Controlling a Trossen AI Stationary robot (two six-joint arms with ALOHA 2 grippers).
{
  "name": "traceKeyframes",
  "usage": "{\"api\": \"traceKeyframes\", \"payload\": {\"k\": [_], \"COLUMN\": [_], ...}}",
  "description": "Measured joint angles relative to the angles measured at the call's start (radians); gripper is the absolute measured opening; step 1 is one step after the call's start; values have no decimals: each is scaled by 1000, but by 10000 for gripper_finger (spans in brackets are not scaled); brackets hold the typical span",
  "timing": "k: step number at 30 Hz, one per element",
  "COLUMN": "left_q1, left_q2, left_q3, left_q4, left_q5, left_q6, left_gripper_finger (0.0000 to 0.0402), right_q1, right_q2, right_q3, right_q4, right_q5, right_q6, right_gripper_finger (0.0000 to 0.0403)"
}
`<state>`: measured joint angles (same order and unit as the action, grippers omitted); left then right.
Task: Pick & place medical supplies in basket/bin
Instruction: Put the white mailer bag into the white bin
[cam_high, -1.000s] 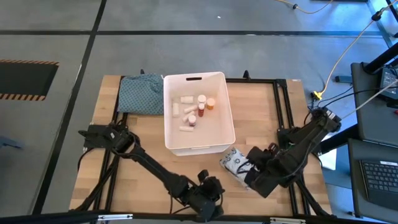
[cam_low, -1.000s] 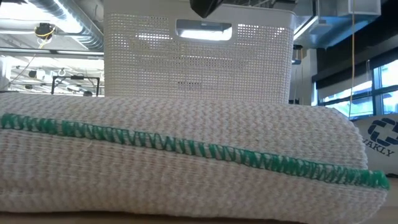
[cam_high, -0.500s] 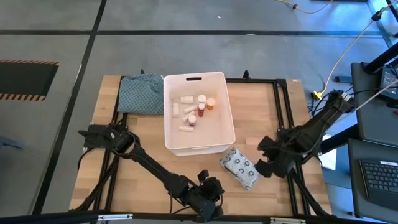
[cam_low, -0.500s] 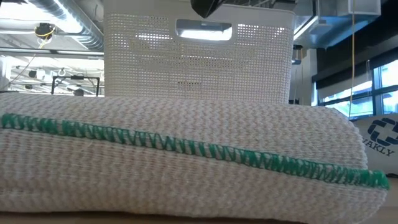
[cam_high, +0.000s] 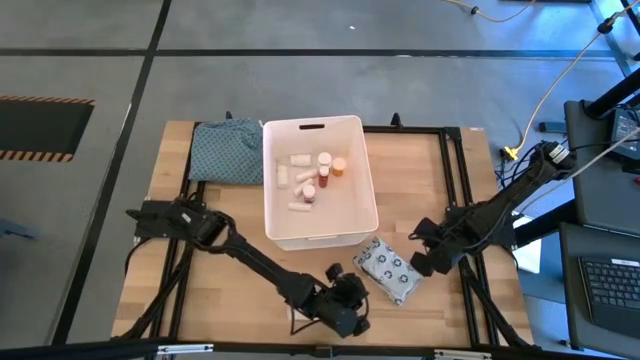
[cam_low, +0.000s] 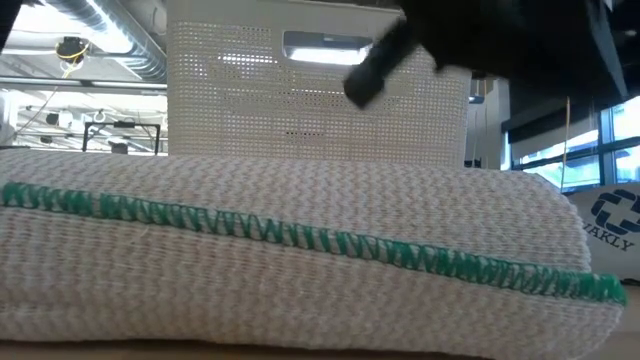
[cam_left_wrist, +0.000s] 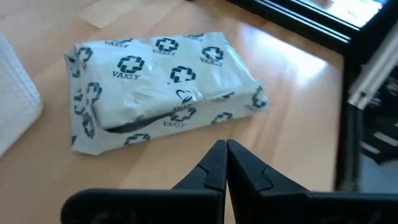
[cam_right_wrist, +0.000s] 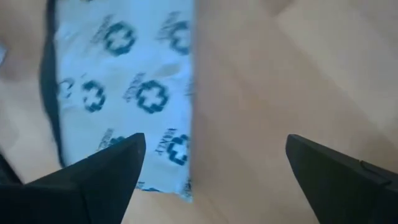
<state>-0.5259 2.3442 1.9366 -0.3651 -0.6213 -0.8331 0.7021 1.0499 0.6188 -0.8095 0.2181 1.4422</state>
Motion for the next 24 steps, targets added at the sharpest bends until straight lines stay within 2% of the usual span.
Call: {"api": "traceKeyframes", "payload": {"k": [4,9,16,24], "left_q1": [3,-5,16,61], "left_q2": [53,112,138,187], "left_q3": [0,0,0,0], "left_q4": [100,233,258,257], "left_q5": [-76,-149,-98,72], "left_q6": [25,194,227,217], "left_gripper_finger": [2,2,2,2], "right_q1": [0,0,0,0], "right_q2": [-11,-14,-16,-16], "right_q3": [-80,-206,-322,-436], "right_q4": [188,413,571,866], "right_q5": [-58,-82,-75,-72], "right_q6": [-66,-51,-31,-10], "right_gripper_finger": [390,390,390,390]}}
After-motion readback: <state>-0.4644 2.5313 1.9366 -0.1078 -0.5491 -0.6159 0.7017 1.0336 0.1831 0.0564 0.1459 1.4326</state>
